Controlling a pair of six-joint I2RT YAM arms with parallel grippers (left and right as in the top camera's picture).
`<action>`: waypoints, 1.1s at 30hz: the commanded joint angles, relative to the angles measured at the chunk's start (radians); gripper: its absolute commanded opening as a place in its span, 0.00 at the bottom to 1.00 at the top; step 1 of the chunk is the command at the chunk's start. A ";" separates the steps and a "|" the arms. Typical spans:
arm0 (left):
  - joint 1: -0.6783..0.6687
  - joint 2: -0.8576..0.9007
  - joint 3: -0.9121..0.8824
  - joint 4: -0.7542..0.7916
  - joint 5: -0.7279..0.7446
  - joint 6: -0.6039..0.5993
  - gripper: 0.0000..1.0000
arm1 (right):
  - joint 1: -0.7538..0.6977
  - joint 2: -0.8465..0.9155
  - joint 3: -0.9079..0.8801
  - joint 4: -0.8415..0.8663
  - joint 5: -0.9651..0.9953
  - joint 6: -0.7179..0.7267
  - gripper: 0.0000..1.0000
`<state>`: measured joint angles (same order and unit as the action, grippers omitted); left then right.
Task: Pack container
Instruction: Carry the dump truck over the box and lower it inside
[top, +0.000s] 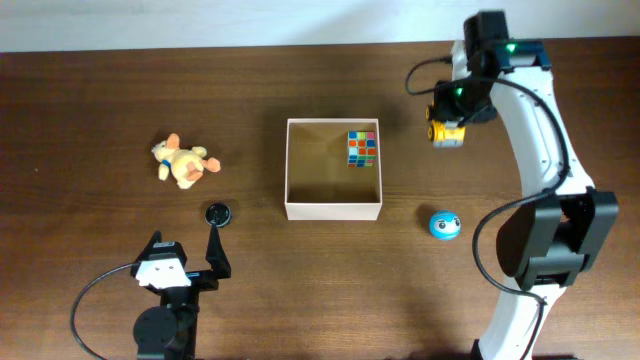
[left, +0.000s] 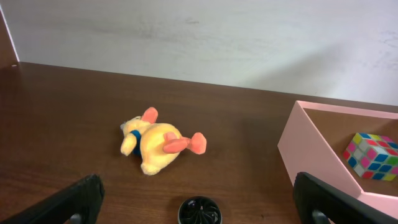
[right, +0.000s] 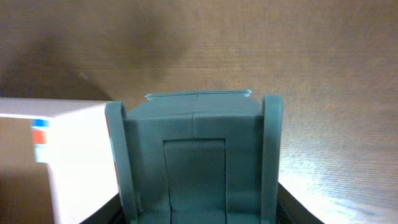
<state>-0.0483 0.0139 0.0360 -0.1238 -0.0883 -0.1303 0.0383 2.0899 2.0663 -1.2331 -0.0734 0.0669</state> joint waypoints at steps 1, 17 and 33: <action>0.003 -0.008 -0.005 0.002 0.011 0.016 0.99 | 0.045 -0.008 0.117 -0.038 -0.010 -0.007 0.48; 0.003 -0.008 -0.005 0.002 0.011 0.016 0.99 | 0.422 -0.006 0.234 -0.074 0.042 0.225 0.47; 0.003 -0.008 -0.005 0.002 0.005 0.016 0.99 | 0.544 0.177 0.234 0.010 0.093 0.518 0.47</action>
<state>-0.0483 0.0139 0.0360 -0.1238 -0.0883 -0.1303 0.5732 2.2372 2.2780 -1.2366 -0.0040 0.5125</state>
